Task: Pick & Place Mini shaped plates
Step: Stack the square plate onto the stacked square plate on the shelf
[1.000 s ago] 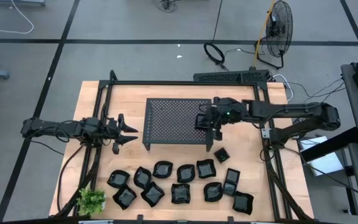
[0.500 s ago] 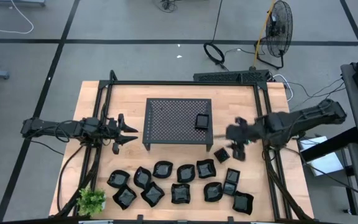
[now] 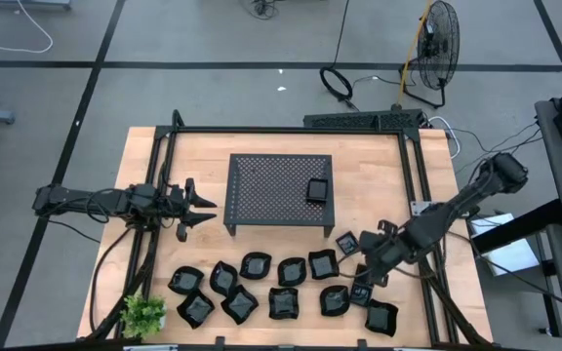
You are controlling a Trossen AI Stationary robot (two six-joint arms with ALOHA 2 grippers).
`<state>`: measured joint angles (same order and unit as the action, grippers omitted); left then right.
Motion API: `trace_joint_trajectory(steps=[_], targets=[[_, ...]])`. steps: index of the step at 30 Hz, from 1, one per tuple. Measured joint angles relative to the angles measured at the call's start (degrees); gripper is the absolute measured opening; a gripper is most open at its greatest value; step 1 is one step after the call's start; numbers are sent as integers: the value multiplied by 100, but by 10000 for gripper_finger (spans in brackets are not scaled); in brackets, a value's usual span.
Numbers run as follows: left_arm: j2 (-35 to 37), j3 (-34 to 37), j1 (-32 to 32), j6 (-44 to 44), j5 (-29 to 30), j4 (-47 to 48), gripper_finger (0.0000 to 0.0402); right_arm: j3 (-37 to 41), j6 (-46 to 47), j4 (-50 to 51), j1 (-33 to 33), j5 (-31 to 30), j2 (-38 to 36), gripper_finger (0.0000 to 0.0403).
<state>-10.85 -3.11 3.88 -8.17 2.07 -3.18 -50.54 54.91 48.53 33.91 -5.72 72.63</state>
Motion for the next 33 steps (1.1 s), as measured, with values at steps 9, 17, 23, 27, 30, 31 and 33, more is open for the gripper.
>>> trace_joint_trajectory(steps=[9, 17, 23, 27, 30, 31, 33], targets=[[0, 0, 2, 0, 0, -1, 145, 560, 32, -986, -2, 424, 323, 137], [0, 0, 1, 0, 0, -2, 145, 810, -207, -1342, -4, 431, 620, 137], [0, 0, 0, 0, 0, -2, 145, 817, -376, -1570, -4, 446, 696, 137], [0, 0, 2, 0, 0, -2, 145, 817, -399, -1546, -4, 474, 696, 137], [0, 0, 1, 0, 0, -2, 145, 817, -436, -1550, -4, 586, 696, 136], [0, 0, 2, 0, 0, -2, 145, 817, -439, -1550, -4, 586, 696, 136], [0, 0, 2, 0, 0, -2, 145, 817, -425, -1547, -4, 590, 696, 133]])
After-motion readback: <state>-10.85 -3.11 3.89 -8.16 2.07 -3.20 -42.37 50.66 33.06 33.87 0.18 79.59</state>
